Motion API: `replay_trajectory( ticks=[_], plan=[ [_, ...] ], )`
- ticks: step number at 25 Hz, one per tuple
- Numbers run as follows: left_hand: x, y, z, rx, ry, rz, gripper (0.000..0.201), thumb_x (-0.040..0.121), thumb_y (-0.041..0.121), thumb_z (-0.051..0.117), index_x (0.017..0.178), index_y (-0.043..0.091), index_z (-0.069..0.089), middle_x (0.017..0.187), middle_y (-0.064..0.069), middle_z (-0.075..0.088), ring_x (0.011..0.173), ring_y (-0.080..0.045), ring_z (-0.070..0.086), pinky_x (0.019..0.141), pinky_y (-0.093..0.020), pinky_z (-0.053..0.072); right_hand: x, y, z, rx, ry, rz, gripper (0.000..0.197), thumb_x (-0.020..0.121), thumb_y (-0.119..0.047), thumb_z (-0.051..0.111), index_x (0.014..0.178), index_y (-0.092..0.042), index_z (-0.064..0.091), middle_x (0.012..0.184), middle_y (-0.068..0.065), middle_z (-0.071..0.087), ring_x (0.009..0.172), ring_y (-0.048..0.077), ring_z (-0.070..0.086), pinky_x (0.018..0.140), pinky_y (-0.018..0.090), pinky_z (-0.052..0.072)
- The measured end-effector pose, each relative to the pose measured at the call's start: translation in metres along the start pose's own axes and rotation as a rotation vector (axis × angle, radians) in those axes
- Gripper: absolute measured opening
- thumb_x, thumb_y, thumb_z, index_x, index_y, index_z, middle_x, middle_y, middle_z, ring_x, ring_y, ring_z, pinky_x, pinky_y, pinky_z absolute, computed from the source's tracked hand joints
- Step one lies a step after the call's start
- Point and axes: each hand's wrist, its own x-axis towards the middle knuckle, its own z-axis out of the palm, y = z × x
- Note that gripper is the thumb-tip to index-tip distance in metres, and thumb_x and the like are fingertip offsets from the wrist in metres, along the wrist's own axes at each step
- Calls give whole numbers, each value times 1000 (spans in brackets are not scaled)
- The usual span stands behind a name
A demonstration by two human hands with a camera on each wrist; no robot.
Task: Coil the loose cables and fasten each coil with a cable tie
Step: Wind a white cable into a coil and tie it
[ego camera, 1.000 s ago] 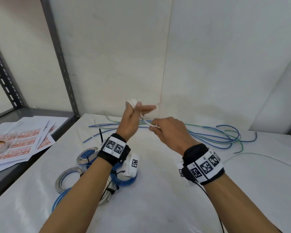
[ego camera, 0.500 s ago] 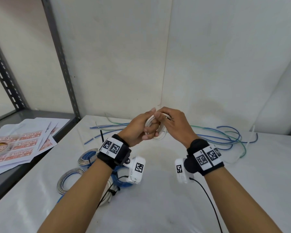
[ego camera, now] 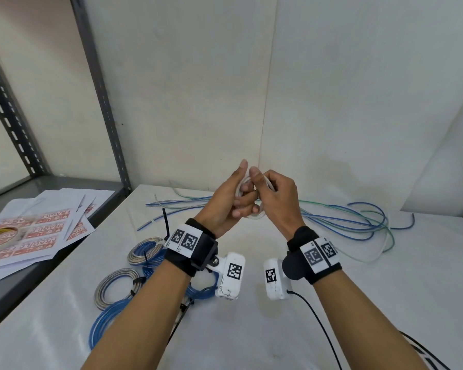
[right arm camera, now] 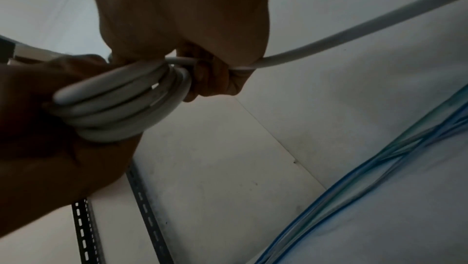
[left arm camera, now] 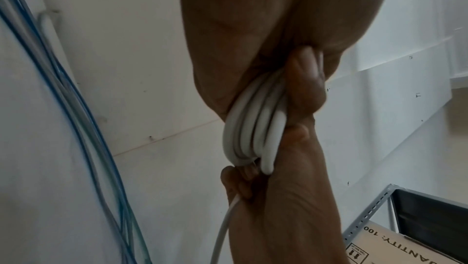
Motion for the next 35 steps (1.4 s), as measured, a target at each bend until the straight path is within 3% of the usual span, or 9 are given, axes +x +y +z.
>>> replay_trajectory(
  ticks=[5,10,14,16,18,22,28,32,35],
  plan=[
    [0,9,-23,-278,77,56,48,105,44,39,61,21,38,42,9,21,33,-8,16,53,-22,41,0,26,-20,-150,-39,-92,45,103,-45,52,75,-13,66,57,2,55,53,10,45,56,26,37],
    [16,28,-58,-714,237,388,48,110,41,30,71,17,43,50,5,40,41,-12,40,73,-27,49,-6,51,-33,-534,-119,-143,24,104,-40,53,105,-28,74,78,-10,66,71,14,60,61,34,47],
    [32,6,-41,132,533,486,48,112,36,25,81,14,55,67,4,68,66,-17,68,77,-34,47,-1,15,-23,-708,-253,-313,26,102,-48,53,101,-32,72,84,-11,63,75,14,59,61,32,41],
    [30,-12,-31,563,467,454,45,111,39,27,92,13,59,79,5,73,82,-16,71,81,-33,48,5,-8,-22,-729,-306,-410,26,101,-50,53,98,-32,72,84,-11,61,75,15,61,60,33,40],
    [23,-21,-31,712,307,371,44,110,44,30,85,13,50,65,6,61,66,-19,59,70,-33,47,12,-24,-33,-670,-292,-411,27,91,-57,63,88,-31,71,77,-11,61,68,12,58,60,33,42],
    [14,-14,-20,396,-23,42,46,108,43,27,75,15,41,49,6,28,41,-12,22,49,-28,28,20,-21,-43,-333,-154,-279,43,67,-60,83,70,-22,61,58,-8,55,54,9,46,55,31,40],
    [2,0,-23,-84,-185,-80,51,105,41,26,62,20,45,39,10,28,33,-11,13,54,-27,41,15,0,-26,53,-77,-111,37,84,-44,73,77,-9,68,65,1,62,60,11,53,61,27,45],
    [-1,8,-20,-339,-57,7,52,105,40,26,63,18,46,40,8,30,31,-9,19,54,-25,45,10,21,-18,-41,-18,-74,26,93,-37,70,85,-12,74,71,1,69,63,16,60,62,30,48],
    [7,15,-28,-416,90,162,50,109,43,22,72,16,43,49,5,33,36,-10,30,59,-24,41,-3,33,-20,-241,-5,-62,17,98,-31,66,90,-21,76,65,-14,63,59,3,55,58,19,39]
  ],
)
